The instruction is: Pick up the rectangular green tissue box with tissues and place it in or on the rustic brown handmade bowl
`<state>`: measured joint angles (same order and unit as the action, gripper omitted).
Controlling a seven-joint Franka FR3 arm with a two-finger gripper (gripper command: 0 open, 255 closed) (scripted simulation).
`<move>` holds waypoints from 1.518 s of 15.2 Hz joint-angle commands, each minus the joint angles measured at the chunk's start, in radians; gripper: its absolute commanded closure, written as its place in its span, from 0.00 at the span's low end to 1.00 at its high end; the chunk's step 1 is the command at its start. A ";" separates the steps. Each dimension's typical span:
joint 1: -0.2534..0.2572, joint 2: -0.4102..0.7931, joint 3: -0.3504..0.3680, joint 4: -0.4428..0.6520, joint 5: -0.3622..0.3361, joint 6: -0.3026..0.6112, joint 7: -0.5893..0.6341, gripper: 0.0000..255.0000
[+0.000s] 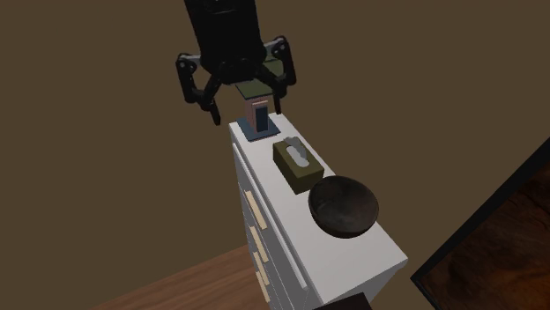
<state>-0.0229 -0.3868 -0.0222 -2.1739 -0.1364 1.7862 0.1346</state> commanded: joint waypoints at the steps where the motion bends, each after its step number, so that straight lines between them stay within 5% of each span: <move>1: -0.006 0.078 0.002 0.031 -0.026 0.022 0.003 0.00; 13: -0.040 0.547 -0.018 0.298 -0.185 0.082 0.013 0.00; 23: -0.052 0.962 -0.065 0.656 -0.290 0.033 -0.009 0.00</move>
<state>-0.0726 0.5258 -0.0810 -1.5638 -0.4168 1.8254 0.1304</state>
